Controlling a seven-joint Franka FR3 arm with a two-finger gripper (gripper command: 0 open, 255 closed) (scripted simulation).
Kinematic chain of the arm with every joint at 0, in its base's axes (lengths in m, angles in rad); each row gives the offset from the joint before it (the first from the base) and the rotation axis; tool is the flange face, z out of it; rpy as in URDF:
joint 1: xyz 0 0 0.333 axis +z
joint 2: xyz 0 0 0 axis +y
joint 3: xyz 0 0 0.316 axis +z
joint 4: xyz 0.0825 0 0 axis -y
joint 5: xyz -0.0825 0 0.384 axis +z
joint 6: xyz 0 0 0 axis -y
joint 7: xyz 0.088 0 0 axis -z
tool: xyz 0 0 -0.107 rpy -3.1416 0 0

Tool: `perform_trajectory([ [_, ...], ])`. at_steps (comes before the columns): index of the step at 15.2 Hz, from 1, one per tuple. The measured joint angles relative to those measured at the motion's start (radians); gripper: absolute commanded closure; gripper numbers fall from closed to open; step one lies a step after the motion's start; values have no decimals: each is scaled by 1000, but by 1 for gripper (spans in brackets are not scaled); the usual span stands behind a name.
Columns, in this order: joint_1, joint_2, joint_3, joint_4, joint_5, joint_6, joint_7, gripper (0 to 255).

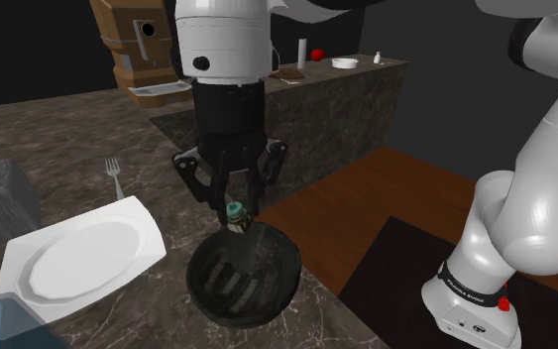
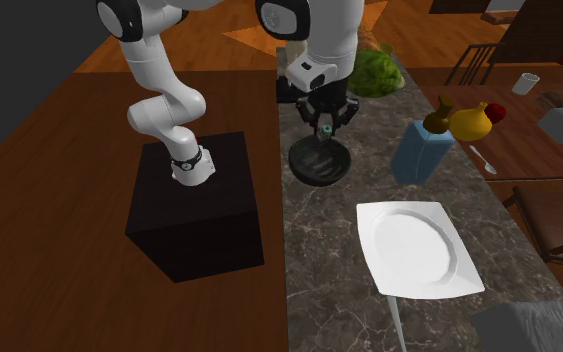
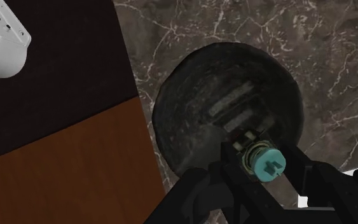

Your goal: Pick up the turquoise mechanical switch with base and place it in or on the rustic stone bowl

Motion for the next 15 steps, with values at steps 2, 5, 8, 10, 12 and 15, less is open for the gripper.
perform_trajectory([
  [2,1,-9,1,-35,5,27,-2,255],
  [5,0,-15,-1,-78,9,64,-12,255],
  [8,1,-20,0,-122,12,104,-17,255],
  [10,0,-21,0,-152,14,131,-22,255],
  [12,1,-21,0,-179,15,158,-26,255],
  [15,1,-21,1,-189,15,169,-27,255],
])
